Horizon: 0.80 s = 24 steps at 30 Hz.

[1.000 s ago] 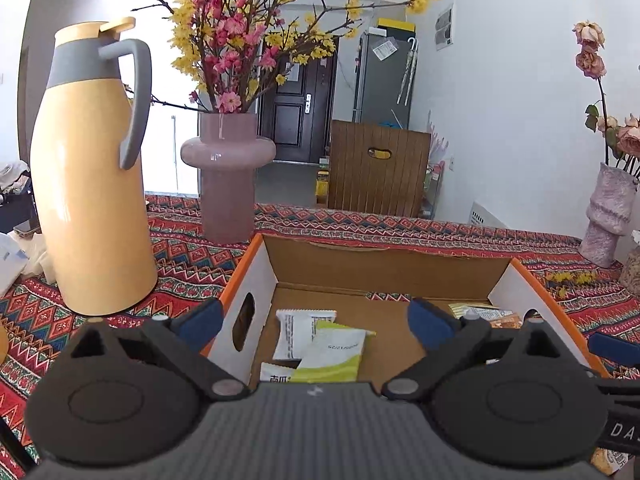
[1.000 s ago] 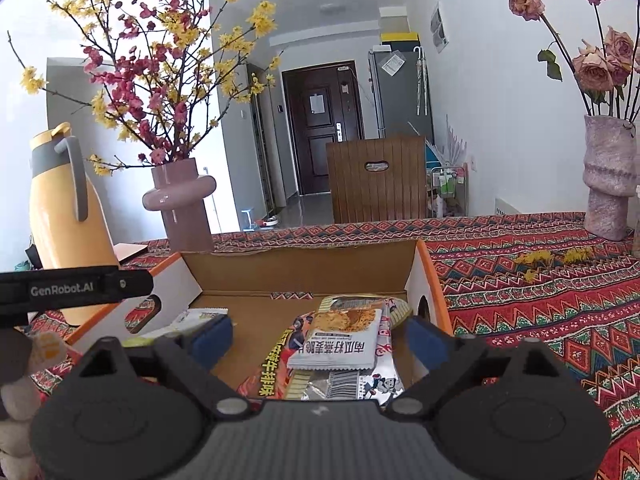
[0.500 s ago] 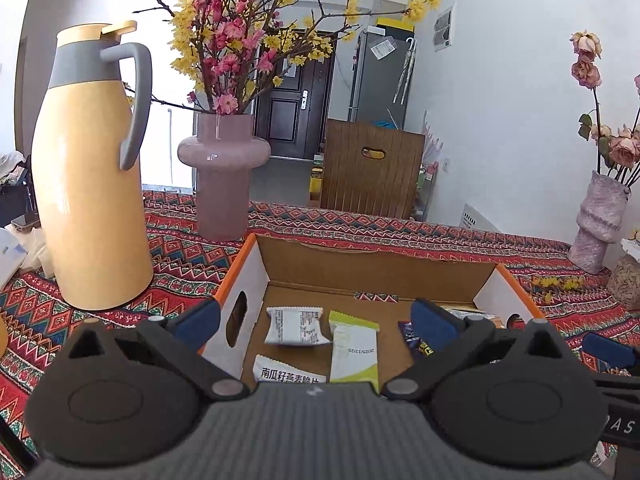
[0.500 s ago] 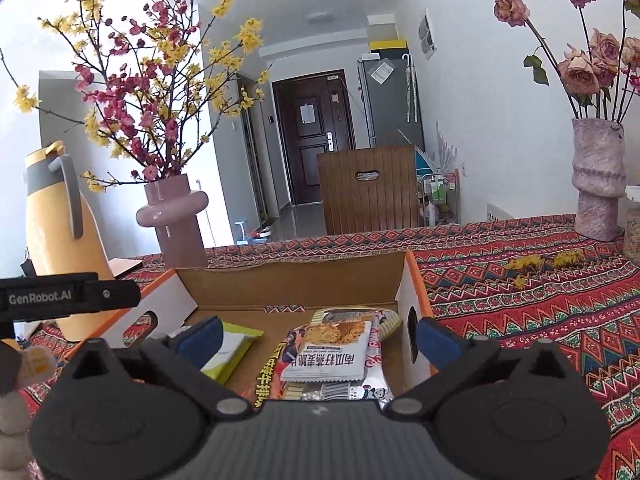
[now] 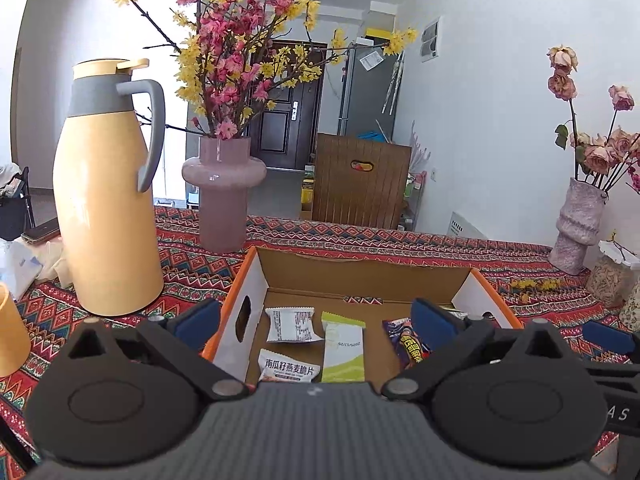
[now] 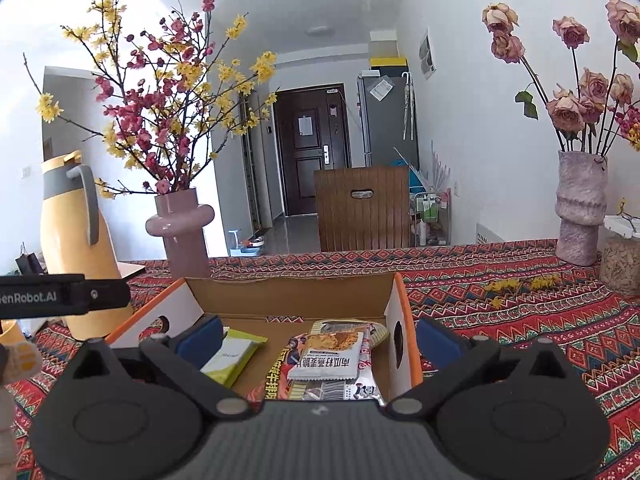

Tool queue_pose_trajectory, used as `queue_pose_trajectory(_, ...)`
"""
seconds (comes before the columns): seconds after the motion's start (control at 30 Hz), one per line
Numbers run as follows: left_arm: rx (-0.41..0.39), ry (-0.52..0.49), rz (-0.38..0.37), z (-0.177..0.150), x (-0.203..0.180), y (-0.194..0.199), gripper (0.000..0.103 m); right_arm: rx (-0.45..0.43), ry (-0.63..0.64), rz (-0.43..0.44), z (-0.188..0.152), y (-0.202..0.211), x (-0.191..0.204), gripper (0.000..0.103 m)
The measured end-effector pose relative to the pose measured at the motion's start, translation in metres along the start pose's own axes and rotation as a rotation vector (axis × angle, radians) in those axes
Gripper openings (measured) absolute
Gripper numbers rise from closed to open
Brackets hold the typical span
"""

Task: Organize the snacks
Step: 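Move both grippers back over the snack pile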

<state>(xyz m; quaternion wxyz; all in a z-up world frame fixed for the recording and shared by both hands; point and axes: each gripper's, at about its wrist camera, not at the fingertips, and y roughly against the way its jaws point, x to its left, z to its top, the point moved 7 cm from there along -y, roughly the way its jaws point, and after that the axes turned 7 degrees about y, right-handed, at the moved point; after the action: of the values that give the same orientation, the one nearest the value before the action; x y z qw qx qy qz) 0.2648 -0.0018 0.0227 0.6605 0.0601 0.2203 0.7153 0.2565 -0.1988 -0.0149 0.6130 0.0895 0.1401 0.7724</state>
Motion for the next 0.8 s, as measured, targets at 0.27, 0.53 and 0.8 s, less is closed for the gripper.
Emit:
queue_pose_trajectory(0.27, 0.009, -0.019, 0.001, -0.017, 0.022, 0.024, 0.103, 0.011, 0.009, -0.013, -0.013, 0.033, -0.004, 0.103)
queue_pose_trajectory(0.53, 0.048, -0.050, 0.043, -0.051, 0.053, 0.032, 0.103, 0.052, 0.021, -0.018, -0.038, 0.061, -0.010, 0.103)
queue_pose_trajectory(0.8, 0.072, 0.004, 0.125, -0.076, 0.087, 0.021, 0.103, 0.132, -0.052, -0.033, -0.077, 0.070, -0.023, 0.103)
